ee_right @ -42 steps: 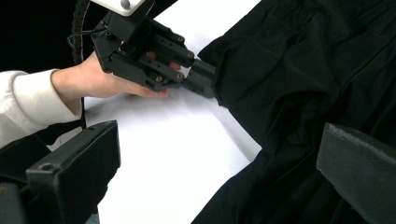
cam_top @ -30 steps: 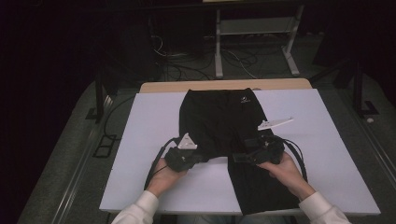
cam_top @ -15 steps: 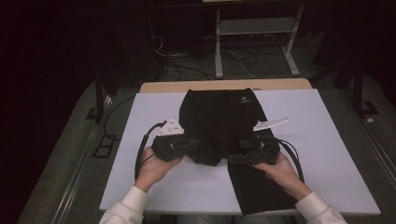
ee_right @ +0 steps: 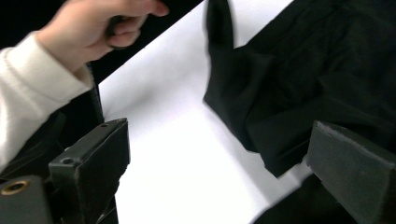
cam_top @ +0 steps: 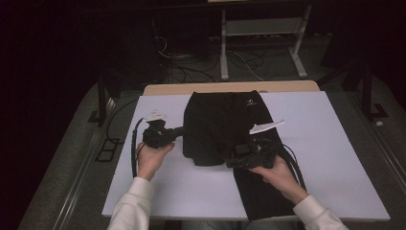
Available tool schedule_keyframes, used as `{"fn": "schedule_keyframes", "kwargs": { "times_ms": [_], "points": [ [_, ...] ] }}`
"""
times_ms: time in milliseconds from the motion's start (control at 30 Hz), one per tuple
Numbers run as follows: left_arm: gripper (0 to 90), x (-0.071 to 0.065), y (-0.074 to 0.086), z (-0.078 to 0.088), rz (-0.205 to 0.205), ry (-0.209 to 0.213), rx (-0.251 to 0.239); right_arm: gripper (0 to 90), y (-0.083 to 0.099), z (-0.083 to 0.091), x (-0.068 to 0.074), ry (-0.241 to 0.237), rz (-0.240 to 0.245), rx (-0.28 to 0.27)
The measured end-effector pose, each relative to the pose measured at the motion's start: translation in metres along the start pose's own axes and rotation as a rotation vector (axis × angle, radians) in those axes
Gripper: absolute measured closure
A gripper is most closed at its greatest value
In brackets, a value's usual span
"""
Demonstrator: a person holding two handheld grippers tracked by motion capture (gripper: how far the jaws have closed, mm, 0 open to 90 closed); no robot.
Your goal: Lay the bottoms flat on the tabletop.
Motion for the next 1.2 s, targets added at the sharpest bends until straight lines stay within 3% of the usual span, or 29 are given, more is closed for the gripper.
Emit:
{"fn": "schedule_keyframes", "kwargs": {
  "times_ms": [133, 300, 500, 567, 667, 900, 1033, 1200],
  "points": [
    [88.3, 0.026, 0.02, -0.006, 0.112, -0.034, -0.003, 8.9, -0.002, -0.015, 0.007, -0.027, 0.006, 0.017],
    [88.2, 0.043, 0.033, -0.006, 0.152, -0.073, 0.029, 14.0, -0.006, -0.037, 0.014, -0.047, 0.009, 0.033],
    [88.2, 0.056, 0.04, -0.005, 0.178, -0.11, 0.035, 21.5, -0.014, -0.064, 0.015, -0.007, 0.031, 0.06],
    [88.1, 0.058, 0.042, -0.005, 0.186, -0.112, 0.035, 27.7, -0.013, -0.07, 0.011, 0.007, 0.009, 0.057],
    [88.0, 0.06, 0.044, -0.003, 0.185, -0.118, 0.04, 28.7, -0.006, -0.074, 0.006, 0.015, -0.016, 0.081],
    [87.9, 0.061, 0.044, -0.005, 0.192, -0.122, 0.04, 36.0, -0.003, -0.08, 0.005, 0.04, 0.042, 0.062],
    [87.9, 0.058, 0.044, -0.007, 0.178, -0.117, 0.05, 38.2, -0.01, -0.1, 0.004, 0.106, 0.102, 0.078],
    [87.9, 0.055, 0.043, -0.007, 0.171, -0.108, 0.048, 40.2, -0.007, -0.122, -0.003, 0.203, 0.132, 0.145]
  ]
}}
Point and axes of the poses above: each handheld gripper's, and its own axes: z roughly backward along the jaws, y roughly out of its underside, x roughly to its left, the point moved 5 cm from there along -z, roughly forward along the jaws, and after that the axes turned 6 degrees about -z, right-handed, at the moved point
